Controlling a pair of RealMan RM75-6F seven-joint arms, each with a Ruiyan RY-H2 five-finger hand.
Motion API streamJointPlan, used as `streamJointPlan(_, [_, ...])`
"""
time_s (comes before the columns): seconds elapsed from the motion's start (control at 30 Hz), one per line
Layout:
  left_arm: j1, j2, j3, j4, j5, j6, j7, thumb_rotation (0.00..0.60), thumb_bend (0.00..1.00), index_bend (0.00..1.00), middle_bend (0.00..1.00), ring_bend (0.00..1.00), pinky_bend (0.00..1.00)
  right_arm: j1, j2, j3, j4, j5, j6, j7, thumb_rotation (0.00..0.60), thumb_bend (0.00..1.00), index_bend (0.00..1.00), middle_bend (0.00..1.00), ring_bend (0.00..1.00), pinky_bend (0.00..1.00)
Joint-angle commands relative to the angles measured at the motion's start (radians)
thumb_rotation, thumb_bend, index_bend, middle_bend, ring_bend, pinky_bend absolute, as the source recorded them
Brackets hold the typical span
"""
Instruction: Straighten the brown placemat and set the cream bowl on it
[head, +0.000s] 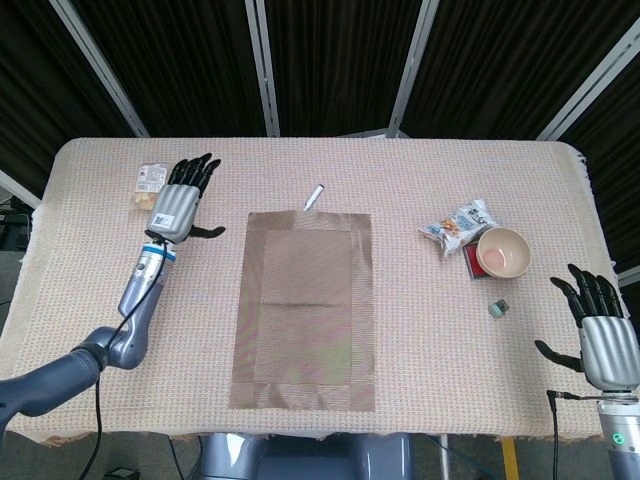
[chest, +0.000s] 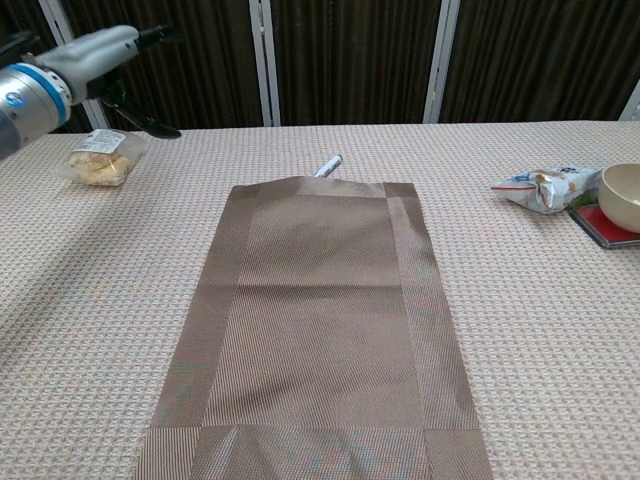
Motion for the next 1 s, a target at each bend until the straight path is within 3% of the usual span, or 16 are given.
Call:
streamJointPlan(0.03, [0.099, 0.192, 0.036, -0.221, 0.043, 0.093, 0.076, 0.6, 0.0, 0.0, 0.0, 0.0, 0.0, -0.004, 0.006, -0.012, -0.009, -0.023, 0.009, 0.0, 0.6, 0.0, 0.16, 0.0, 0.0, 0.0])
streamJointPlan(0.1, [0.162, 0.299, 0.054, -0.364, 0.036, 0.143, 0.136, 0.6, 0.0, 0.0, 0.0, 0.0, 0.0, -0.005, 0.009, -0.029, -0.008, -0.054, 0.011, -0.01, 0.6, 0.0, 0.16, 0.0, 0.0, 0.0])
streamJointPlan(0.27, [0.285, 0.474, 0.106, -0.603, 0.009, 0.239, 0.263, 0.6, 0.0, 0.0, 0.0, 0.0, 0.0, 0.008, 0.011, -0.066, -0.005, -0.13, 0.002, -0.02, 0.6, 0.0, 0.18, 0.0, 0.0, 0.0])
streamJointPlan(0.4, [0.44, 0.591, 0.209, -0.788, 0.016, 0.385, 0.381, 0.6, 0.0, 0.0, 0.0, 0.0, 0.0, 0.066, 0.036, -0.125, -0.015, -0.253, -0.072, -0.024, 0.6, 0.0, 0.19, 0.0, 0.0, 0.0])
streamJointPlan(0.7, [0.597, 0.568, 0.297, -0.834, 0.083, 0.561, 0.394, 0.6, 0.0, 0.0, 0.0, 0.0, 0.0, 0.176, 0.004, -0.199, -0.025, -0.396, -0.229, -0.035, 0.6, 0.0, 0.24, 0.0, 0.0, 0.0])
streamJointPlan(1.0, [0.635, 0.527, 0.31, -0.809, 0.116, 0.583, 0.39, 0.6, 0.01, 0.0, 0.0, 0.0, 0.0, 0.244, -0.066, -0.232, -0.067, -0.44, -0.359, -0.129, 0.6, 0.0, 0.27, 0.0, 0.0, 0.0])
